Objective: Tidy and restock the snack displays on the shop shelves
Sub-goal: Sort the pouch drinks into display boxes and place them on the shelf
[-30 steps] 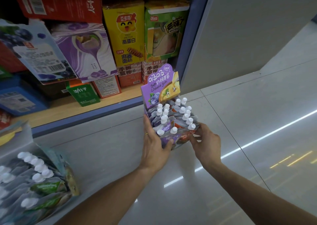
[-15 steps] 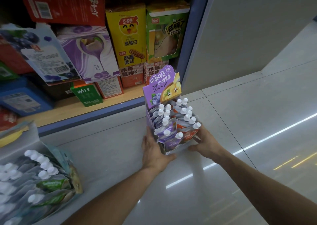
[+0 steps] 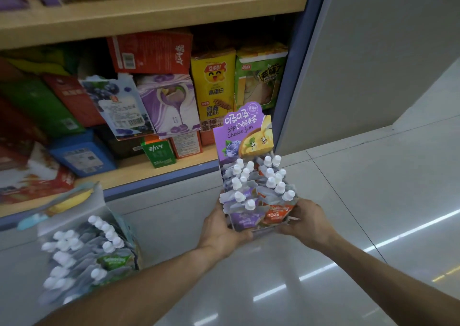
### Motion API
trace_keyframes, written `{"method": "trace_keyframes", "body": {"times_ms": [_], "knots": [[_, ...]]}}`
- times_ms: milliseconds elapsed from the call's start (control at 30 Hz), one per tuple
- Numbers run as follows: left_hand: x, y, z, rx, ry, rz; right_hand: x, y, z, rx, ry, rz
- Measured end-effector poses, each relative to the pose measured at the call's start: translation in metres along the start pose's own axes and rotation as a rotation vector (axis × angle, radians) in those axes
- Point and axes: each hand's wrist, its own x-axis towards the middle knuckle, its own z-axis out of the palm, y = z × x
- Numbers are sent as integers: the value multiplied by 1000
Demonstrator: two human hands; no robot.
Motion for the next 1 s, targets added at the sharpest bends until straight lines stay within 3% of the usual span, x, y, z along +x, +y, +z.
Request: {"method": "trace_keyframes", "body": {"times_ms": [233,467,633,800,1000], "knots": [[-58,100,-84,196,-31,94,-50,-106,-42,37,-13,-109],[-133,213,-157,251,37,341,-102,-224,-113,28,36,-224],[-158,288,-189,186,23,399,-112,-305,-165,-68,73,-338],[-136,341,-209,146,59,381,-81,-358,-199,-102,79,-368],[-54,360,-203,64,135,348,1,-373,-204,-109,134,-323]]}}
